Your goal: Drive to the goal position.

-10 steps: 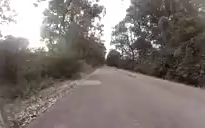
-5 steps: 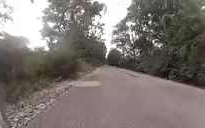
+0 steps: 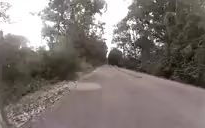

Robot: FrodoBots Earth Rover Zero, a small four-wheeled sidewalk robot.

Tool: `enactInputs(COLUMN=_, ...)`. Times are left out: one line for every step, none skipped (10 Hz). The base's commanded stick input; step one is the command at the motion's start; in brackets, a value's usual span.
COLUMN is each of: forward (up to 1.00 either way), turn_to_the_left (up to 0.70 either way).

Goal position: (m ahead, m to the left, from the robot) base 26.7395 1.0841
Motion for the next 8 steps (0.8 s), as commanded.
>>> enactInputs(forward=0.7, turn_to_the_left=-0.07)
enactInputs(forward=0.7, turn_to_the_left=0.0)
enactInputs(forward=0.7, turn_to_the_left=0.0)
enactInputs(forward=0.7, turn_to_the_left=0.0)
enactInputs(forward=0.7, turn_to_the_left=0.0)
enactInputs(forward=0.7, turn_to_the_left=0.0)
enactInputs(forward=0.7, turn_to_the_left=0.0)
enactInputs(forward=0.7, turn_to_the_left=0.0)
